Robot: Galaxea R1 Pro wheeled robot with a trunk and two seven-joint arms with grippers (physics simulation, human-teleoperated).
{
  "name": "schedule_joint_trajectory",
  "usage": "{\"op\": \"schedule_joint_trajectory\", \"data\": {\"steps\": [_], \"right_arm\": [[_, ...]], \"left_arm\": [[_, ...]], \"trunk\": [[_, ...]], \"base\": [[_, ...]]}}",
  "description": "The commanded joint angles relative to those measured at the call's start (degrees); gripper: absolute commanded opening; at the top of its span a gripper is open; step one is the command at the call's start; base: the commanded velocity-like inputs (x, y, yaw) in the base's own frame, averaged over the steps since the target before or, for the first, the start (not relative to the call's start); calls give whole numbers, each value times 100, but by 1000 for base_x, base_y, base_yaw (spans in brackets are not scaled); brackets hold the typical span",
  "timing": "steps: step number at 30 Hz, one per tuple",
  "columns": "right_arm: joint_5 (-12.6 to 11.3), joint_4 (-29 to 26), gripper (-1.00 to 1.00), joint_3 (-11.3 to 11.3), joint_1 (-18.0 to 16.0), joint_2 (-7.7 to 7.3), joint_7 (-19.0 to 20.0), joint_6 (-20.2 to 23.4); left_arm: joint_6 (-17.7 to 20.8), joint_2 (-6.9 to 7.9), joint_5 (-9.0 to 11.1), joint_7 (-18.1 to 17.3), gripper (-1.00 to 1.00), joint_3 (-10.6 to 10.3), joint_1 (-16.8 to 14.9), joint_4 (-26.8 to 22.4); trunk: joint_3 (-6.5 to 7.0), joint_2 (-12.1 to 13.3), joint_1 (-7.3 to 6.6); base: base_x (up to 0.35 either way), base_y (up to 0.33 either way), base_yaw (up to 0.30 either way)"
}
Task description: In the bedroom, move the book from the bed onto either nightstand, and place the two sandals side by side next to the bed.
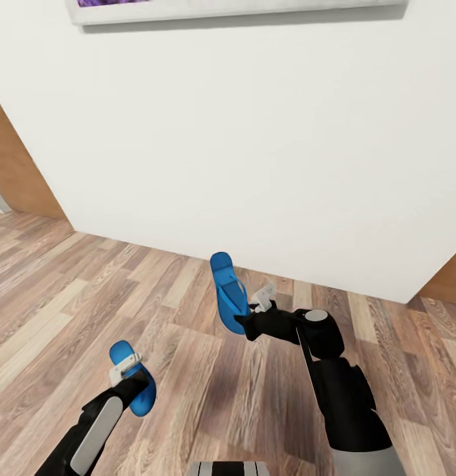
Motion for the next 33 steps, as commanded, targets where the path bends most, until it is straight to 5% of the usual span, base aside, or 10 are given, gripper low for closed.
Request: {"op": "schedule_joint_trajectory", "data": {"steps": [1,12,15,24,33], "right_arm": [[51,-9,-100,-4,-3,2,63,22],[63,-4,-100,6,-2,2,63,31],[71,-1,-100,204,32,2,59,37],[62,0,-100,323,75,2,43,37],[56,-1,-100,452,401,2,76,-252]], "left_arm": [[6,6,42,53,-100,-19,-4,0],[6,3,49,49,-100,-11,-4,57],[6,-14,51,50,-100,16,-4,144],[3,-55,55,47,-100,371,-6,300],[-2,-58,49,47,-100,373,-5,301]], "trunk": [[18,0,-3],[262,14,-32],[328,18,-40],[524,30,-63],[668,78,-100]], "base": [[0,0,286],[0,0,286],[0,0,286],[0,0,276],[0,0,55]]}}
